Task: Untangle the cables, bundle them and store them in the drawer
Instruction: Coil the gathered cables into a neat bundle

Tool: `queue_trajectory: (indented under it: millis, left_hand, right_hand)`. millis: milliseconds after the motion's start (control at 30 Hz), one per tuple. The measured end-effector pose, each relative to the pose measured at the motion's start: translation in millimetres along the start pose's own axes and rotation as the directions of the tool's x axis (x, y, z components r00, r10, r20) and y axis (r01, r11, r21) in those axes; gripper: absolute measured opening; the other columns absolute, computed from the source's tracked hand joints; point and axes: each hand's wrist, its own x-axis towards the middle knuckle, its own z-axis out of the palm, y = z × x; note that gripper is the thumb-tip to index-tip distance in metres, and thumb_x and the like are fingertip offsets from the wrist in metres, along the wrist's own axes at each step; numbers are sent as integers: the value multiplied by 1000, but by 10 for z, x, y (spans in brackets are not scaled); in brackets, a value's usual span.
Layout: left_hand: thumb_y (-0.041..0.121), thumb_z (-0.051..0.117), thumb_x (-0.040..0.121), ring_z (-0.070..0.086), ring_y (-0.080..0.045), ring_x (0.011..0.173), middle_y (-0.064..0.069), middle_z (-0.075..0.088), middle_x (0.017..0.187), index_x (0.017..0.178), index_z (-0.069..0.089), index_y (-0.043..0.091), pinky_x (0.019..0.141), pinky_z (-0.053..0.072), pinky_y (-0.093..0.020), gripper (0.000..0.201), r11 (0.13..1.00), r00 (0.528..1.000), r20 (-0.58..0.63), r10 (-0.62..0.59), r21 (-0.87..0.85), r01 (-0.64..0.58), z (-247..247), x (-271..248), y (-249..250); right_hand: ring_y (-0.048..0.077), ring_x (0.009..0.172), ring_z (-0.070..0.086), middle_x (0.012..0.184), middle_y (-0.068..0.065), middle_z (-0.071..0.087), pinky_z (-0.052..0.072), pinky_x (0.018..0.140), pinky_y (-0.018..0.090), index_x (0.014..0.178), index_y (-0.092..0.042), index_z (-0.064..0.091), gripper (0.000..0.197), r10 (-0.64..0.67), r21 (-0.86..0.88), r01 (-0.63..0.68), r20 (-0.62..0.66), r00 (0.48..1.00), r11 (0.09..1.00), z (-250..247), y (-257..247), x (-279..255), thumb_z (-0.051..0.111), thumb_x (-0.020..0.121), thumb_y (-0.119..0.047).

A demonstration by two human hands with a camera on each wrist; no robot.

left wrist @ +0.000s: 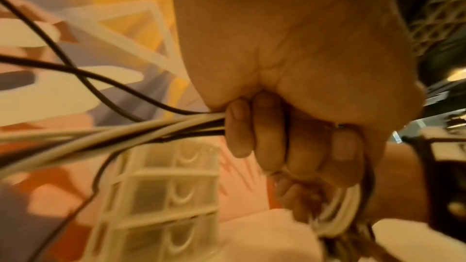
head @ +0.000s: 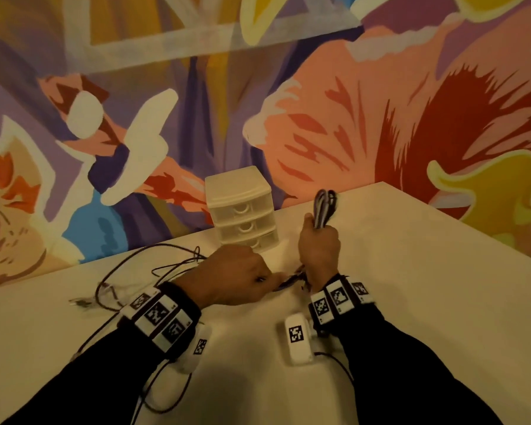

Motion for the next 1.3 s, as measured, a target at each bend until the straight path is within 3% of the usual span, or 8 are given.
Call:
queue_trajectory:
  millis: [133, 267, 400, 667, 767, 900, 1067, 1300]
  left_hand:
    - [26, 73, 100, 50, 5, 72, 12, 63, 87, 70, 65, 27, 75, 39, -8, 31, 866, 901, -248, 357, -275, -418, -282, -18, 199]
    - [22, 61, 110, 73, -22, 100, -3, 76, 104, 106, 77, 9, 96, 57, -45, 20, 722, 978, -129, 162, -660, -207, -365, -114, -21]
    - [31, 54, 112, 66, -22, 105, -4, 70, 109, 116, 66, 13, 98, 53, -38, 22, 700, 975, -163, -148, -714, -13, -186, -200, -312]
    - [18, 68, 103, 71, -15, 75, -2, 73, 90, 101, 66, 19, 73, 64, -47, 3, 692, 915, -243, -323, -720, 52, 59, -95, -420]
    - [11, 77, 95, 74, -16, 91, 3, 77, 96, 103, 72, 17, 85, 61, -44, 11, 695, 922, -258, -289, -719, 16, 24, -96, -489]
    - [29, 100, 71, 73, -10, 95, 3, 76, 106, 110, 72, 28, 87, 61, -37, 48, 628, 913, -197, -357, -774, 79, -120, -59, -678]
    - [39, 102, 64, 61, 0, 114, 12, 63, 127, 112, 74, 41, 98, 55, -34, 56, 678, 927, -168, -335, -726, 113, -175, 53, -933]
    - [32, 85, 89, 58, -4, 132, 11, 59, 141, 129, 65, 42, 117, 48, -40, 46, 652, 952, -137, -273, -754, 78, 163, 177, -1065]
  right_hand:
    - [42, 104, 71, 109, 25, 75, 46, 78, 32, 116, 9, 68, 53, -208, -60, 258, 431, 878, 964, 31, 61, -373, 63, 100, -41]
    - [-2, 58, 63, 62, -18, 65, 46, 68, 29, 104, -7, 78, 57, -302, 157, 267, 655, 692, 951, -52, 53, -496, 75, 85, -60]
    - [2, 42, 57, 50, -8, 59, 45, 43, 19, 63, -21, 71, 81, -80, 248, -181, 768, 635, 952, -43, -236, -648, 29, 101, -80]
    - [15, 56, 37, 69, 5, 38, 29, 49, 24, 81, -12, 60, 103, 142, 80, -554, 927, 346, 829, 221, -101, -728, 48, 57, -112]
    - [10, 55, 31, 69, 0, 33, 27, 48, 22, 78, -15, 50, 81, 186, -58, -510, 961, 203, 858, 173, -79, -710, 77, 66, -90]
    - [7, 51, 25, 69, -5, 25, 23, 44, 20, 83, -23, 29, 63, 185, -173, -472, 983, -22, 865, 126, -47, -645, 87, 62, -14]
    - [12, 45, 34, 67, -1, 34, 28, 40, 23, 79, -14, 49, 41, 172, -151, -586, 985, -20, 796, 192, -5, -550, 69, 45, -2]
    - [13, 55, 19, 80, -2, 17, 18, 47, 25, 77, -15, 48, 45, 176, -39, -574, 967, 185, 818, 210, 29, -425, 69, 39, -3]
